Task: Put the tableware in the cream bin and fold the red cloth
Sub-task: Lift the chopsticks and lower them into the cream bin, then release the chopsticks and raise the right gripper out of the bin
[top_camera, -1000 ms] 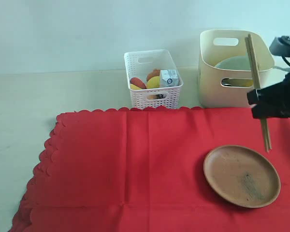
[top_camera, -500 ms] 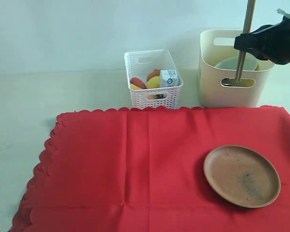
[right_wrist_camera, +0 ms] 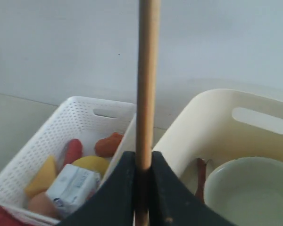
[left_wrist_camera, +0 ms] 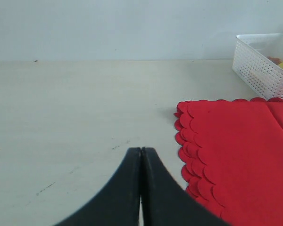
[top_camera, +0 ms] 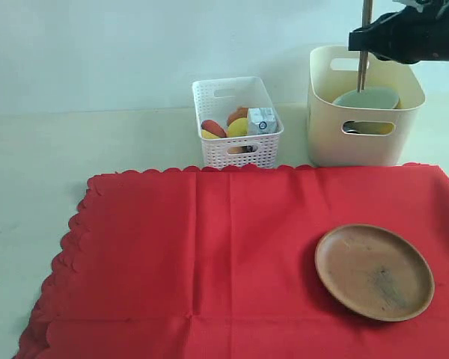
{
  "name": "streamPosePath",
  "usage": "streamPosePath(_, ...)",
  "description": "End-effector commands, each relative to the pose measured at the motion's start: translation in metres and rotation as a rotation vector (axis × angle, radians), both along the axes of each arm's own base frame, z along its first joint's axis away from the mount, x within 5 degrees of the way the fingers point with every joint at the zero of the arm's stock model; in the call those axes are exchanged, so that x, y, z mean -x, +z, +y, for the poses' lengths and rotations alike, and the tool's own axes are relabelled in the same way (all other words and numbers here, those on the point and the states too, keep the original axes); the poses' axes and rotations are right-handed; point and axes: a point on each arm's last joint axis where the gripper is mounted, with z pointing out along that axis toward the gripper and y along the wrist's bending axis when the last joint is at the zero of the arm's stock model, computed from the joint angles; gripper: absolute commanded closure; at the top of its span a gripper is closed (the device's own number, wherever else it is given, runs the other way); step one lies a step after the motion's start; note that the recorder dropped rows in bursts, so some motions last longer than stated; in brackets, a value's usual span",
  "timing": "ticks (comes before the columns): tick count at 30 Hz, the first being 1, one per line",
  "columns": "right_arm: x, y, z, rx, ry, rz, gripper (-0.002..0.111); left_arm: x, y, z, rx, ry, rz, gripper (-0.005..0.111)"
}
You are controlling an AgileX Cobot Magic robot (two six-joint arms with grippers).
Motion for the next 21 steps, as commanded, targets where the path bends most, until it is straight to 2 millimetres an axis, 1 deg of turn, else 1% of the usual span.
streamPosePath(1, -0.035, -0.015, -0.007, 0.062, -0.067, 0.001, 0.108, 0.000, 0.000, 0.000, 0.004, 0.000, -0.014, 0.107)
streamPosePath(4, -0.051, -0.034, -0.009, 0.084, -0.077, 0.030, 0.108, 0.000, 0.000, 0.000, 0.004, 0.000, -0.014, 0.107)
streamPosePath(7, -0.061, -0.051, -0.009, 0.108, -0.067, 0.045, 0.108, 0.000, 0.000, 0.000, 0.004, 0.000, -0.014, 0.107)
streamPosePath(10, -0.069, -0.062, -0.012, 0.141, -0.082, 0.057, 0.108, 0.000, 0.000, 0.000, 0.004, 0.000, -0.014, 0.107)
streamPosePath(14, -0.073, -0.078, -0.016, 0.189, -0.110, 0.090, 0.108, 0.000, 0.000, 0.000, 0.004, 0.000, -0.014, 0.107)
streamPosePath(17, -0.074, -0.084, -0.020, 0.225, -0.139, 0.104, 0.108, 0.000, 0.000, 0.000, 0.004, 0.000, -0.014, 0.107)
streamPosePath(21, -0.074, -0.084, -0.021, 0.254, -0.141, 0.100, 0.108, 0.000, 0.000, 0.000, 0.004, 0.000, -0.014, 0.107)
